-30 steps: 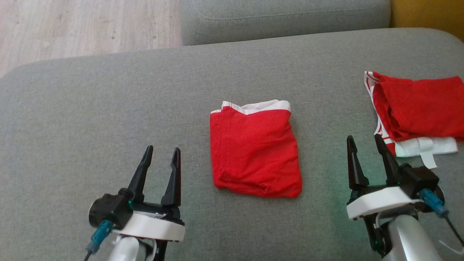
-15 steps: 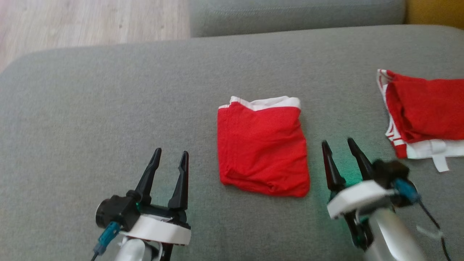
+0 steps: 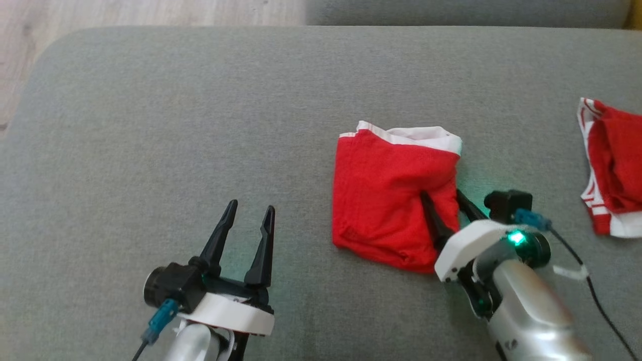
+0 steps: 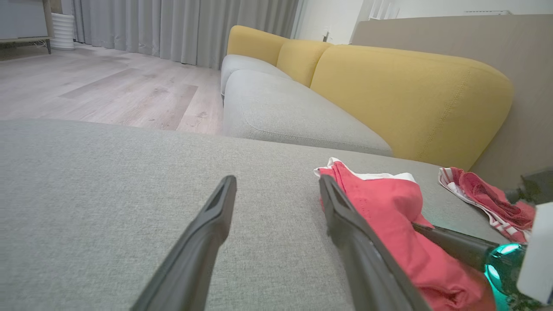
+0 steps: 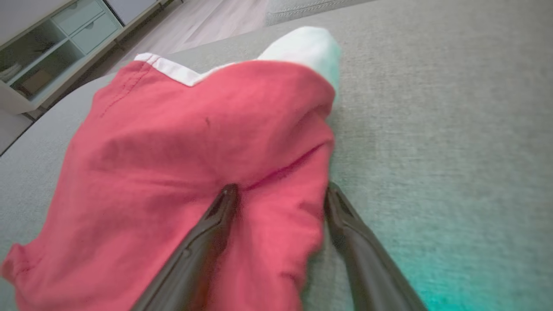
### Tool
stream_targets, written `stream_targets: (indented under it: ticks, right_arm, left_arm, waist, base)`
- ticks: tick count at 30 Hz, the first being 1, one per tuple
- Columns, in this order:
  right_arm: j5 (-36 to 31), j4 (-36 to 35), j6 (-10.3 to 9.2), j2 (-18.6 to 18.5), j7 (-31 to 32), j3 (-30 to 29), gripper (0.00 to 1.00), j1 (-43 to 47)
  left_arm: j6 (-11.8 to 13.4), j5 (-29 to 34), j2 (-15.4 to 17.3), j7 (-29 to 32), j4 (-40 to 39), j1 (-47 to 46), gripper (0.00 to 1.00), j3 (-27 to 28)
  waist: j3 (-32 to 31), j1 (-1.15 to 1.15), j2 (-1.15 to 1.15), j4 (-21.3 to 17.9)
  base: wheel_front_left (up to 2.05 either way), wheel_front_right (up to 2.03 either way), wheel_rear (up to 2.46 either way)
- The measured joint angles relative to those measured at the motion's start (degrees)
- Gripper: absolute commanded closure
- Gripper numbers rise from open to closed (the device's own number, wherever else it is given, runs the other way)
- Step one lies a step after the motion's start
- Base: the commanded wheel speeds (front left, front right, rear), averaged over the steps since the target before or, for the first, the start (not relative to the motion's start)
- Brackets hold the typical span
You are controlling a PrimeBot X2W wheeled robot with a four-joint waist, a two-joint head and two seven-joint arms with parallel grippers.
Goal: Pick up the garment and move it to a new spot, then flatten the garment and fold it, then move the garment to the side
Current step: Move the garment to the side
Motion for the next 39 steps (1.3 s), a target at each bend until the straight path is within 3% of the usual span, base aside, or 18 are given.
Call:
stream_targets:
  ticks: [3,4,5,6,10,16,21,24,25,26,30,35,39]
  right_arm:
    - [1.5,2.0,0.00,-0.2,0.9,1.7,0.00,-2.1]
    - [1.9,2.5,0.00,-0.3,1.2,2.3,0.10,-2.5]
    - [1.9,3.1,0.00,-0.3,1.2,2.8,0.67,-2.8]
    - [1.8,3.6,0.00,-0.4,1.1,3.5,1.00,-3.1]
    - [-0.2,5.3,0.00,-0.3,-0.5,5.8,1.00,-3.5]
    - [-11.8,7.4,0.01,-0.5,-4.5,7.2,1.00,-6.3]
    - [-18.9,5.2,0.01,-3.1,-6.2,7.7,1.00,-7.9]
    - [-21.6,2.8,0.01,-6.8,-6.3,8.2,1.00,-8.4]
    - [-22.2,1.2,0.01,-9.9,-6.1,9.0,1.00,-9.3]
    - [-22.2,1.2,0.01,-9.9,-6.1,9.0,1.00,-9.3]
    - [-22.3,-2.9,0.01,-17.3,-4.0,9.9,1.00,-13.0]
    - [-18.4,-5.8,0.01,-26.7,-1.1,9.9,1.00,-15.3]
    - [-15.9,-5.5,0.01,-31.9,0.3,9.6,1.00,-15.3]
  left_arm:
    - [0.0,0.0,0.0,0.0,0.2,0.0,0.00,-0.3]
    - [0.0,0.0,0.0,0.0,0.2,0.0,0.00,-0.3]
    - [0.0,0.0,0.0,0.0,0.3,0.0,0.00,-0.3]
    - [0.0,0.0,0.0,0.0,0.3,0.0,0.00,-0.3]
    - [0.0,0.1,0.0,0.0,0.3,0.1,0.00,-0.1]
    - [0.0,0.1,0.0,0.0,-0.3,0.1,0.00,0.2]
    - [0.0,-1.0,0.0,0.0,-1.7,-0.2,0.00,-0.3]
    - [0.0,-1.0,0.0,0.0,-1.9,-1.1,0.00,-1.3]
    - [0.0,-1.0,0.0,0.0,-2.0,-1.9,0.00,-1.4]
    - [0.0,-1.0,0.0,0.0,-2.0,-1.9,0.00,-1.4]
    - [0.0,-0.9,0.0,0.0,-2.0,-2.5,0.00,-1.5]
    - [0.0,-0.8,0.0,0.0,-1.9,-2.6,0.00,-1.5]
    - [0.0,-0.5,0.0,0.0,-1.8,-3.6,0.00,-1.5]
  waist:
    - [-0.2,0.00,0.00,0.7]
    - [-0.3,0.00,0.00,0.8]
    - [-0.5,0.00,0.00,0.9]
    - [-0.6,0.00,0.00,0.9]
    - [-1.2,0.00,0.00,-0.1]
    - [-1.7,-0.01,0.00,-3.4]
    - [-1.8,-0.01,0.00,-7.2]
    - [-1.6,0.00,0.00,-9.4]
    - [-1.2,0.00,0.00,-10.7]
    - [-1.2,0.00,0.00,-10.7]
    - [0.1,0.00,0.00,-12.5]
    - [2.0,0.00,0.00,-12.9]
    - [3.4,0.00,0.00,-12.4]
  base:
    - [0.00,0.00,0.00]
    - [0.00,0.00,0.00]
    - [0.00,0.00,0.00]
    - [0.00,0.00,0.00]
    - [0.00,0.00,0.00]
    - [0.00,0.00,0.00]
    - [0.00,0.00,0.00]
    - [0.00,0.00,0.00]
    - [0.00,0.00,0.00]
    - [0.00,0.00,0.00]
    - [0.00,0.00,0.00]
    - [0.00,0.00,0.00]
    - [0.00,0.00,0.00]
